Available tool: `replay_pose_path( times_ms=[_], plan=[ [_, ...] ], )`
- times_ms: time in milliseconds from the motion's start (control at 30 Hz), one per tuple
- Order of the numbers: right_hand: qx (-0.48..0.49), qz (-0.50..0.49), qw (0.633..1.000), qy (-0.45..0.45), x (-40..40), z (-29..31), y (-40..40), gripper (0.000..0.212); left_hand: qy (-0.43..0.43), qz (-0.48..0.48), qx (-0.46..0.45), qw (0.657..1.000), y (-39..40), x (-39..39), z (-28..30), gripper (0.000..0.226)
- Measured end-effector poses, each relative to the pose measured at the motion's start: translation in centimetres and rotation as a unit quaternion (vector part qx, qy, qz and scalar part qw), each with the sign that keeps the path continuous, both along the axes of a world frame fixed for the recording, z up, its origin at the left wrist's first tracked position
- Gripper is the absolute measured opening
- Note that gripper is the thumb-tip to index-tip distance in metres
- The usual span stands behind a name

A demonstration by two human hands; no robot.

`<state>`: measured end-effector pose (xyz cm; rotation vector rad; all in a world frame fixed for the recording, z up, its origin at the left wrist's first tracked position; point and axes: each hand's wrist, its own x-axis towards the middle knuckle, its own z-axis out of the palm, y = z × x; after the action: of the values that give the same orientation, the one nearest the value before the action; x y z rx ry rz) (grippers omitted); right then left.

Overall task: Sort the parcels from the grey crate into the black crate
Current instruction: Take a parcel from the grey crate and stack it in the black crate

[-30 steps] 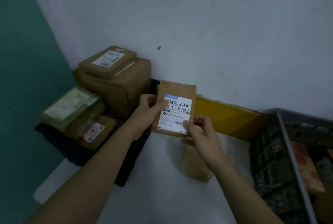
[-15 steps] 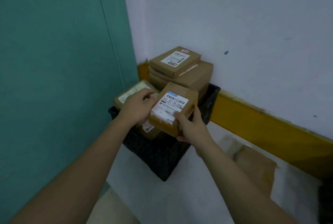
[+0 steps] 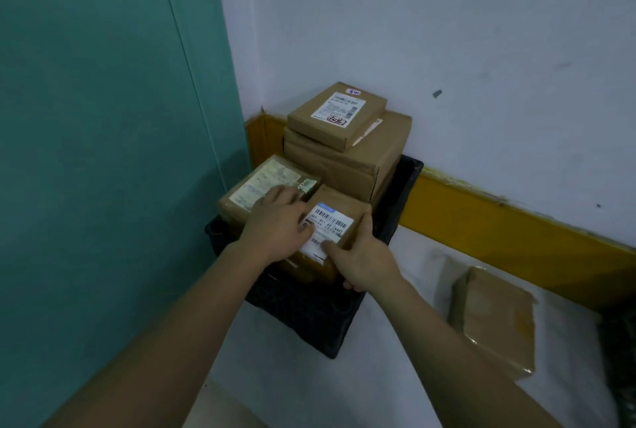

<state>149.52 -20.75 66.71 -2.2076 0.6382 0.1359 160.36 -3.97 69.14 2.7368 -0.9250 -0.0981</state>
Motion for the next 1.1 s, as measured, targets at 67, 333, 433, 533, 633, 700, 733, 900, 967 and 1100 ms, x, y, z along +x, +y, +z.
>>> replay_pose_path(
  times_ms=[67, 333, 433, 533, 633, 700, 733, 900, 967, 1100],
  plan=[
    [-0.108, 0.012, 0.994, -0.001, 0.3, -0.1, -0.6, 0.119, 0.001, -0.009, 0.012, 1.0, -0.1, 0.4, -0.4, 0.057],
    [-0.237, 0.072, 0.969, 0.015, 0.4, 0.2, -1.1, 0.116, -0.015, -0.027, 0.003, 1.0, -0.8, 1.2, -0.4, 0.047],
    [-0.296, 0.092, 0.95, 0.019, -0.1, 0.5, -0.7, 0.106, -0.023, -0.028, 0.006, 0.999, -1.1, 1.5, -0.7, 0.045],
    [-0.312, 0.093, 0.945, 0.02, -0.5, 0.6, -0.8, 0.102, -0.041, -0.036, 0.012, 0.998, -1.8, 1.4, -0.7, 0.046],
    [-0.32, 0.077, 0.944, 0.007, -1.1, 0.8, -1.1, 0.105, -0.064, -0.045, -0.002, 0.997, -2.9, 1.3, -0.2, 0.049],
    [-0.328, 0.062, 0.943, 0.002, -1.6, 1.2, -1.6, 0.106, -0.071, -0.056, -0.018, 0.996, -3.7, 1.1, 0.2, 0.048],
    [-0.335, 0.054, 0.941, -0.001, -1.9, 1.5, -2.0, 0.106, -0.078, -0.067, -0.023, 0.994, -4.2, 0.9, 0.4, 0.049],
    [-0.379, 0.02, 0.925, 0.023, -4.8, 2.9, -6.0, 0.106, -0.1, -0.134, -0.094, 0.981, -7.5, -1.3, 0.9, 0.049],
    [-0.392, 0.0, 0.919, 0.032, -6.5, 3.2, -8.0, 0.106, -0.11, -0.142, -0.103, 0.978, -9.5, -2.7, 0.7, 0.055],
    [-0.405, -0.044, 0.912, 0.051, -10.5, 3.7, -11.8, 0.104, -0.095, -0.167, -0.065, 0.979, -14.2, -5.8, 0.6, 0.07]
  ],
)
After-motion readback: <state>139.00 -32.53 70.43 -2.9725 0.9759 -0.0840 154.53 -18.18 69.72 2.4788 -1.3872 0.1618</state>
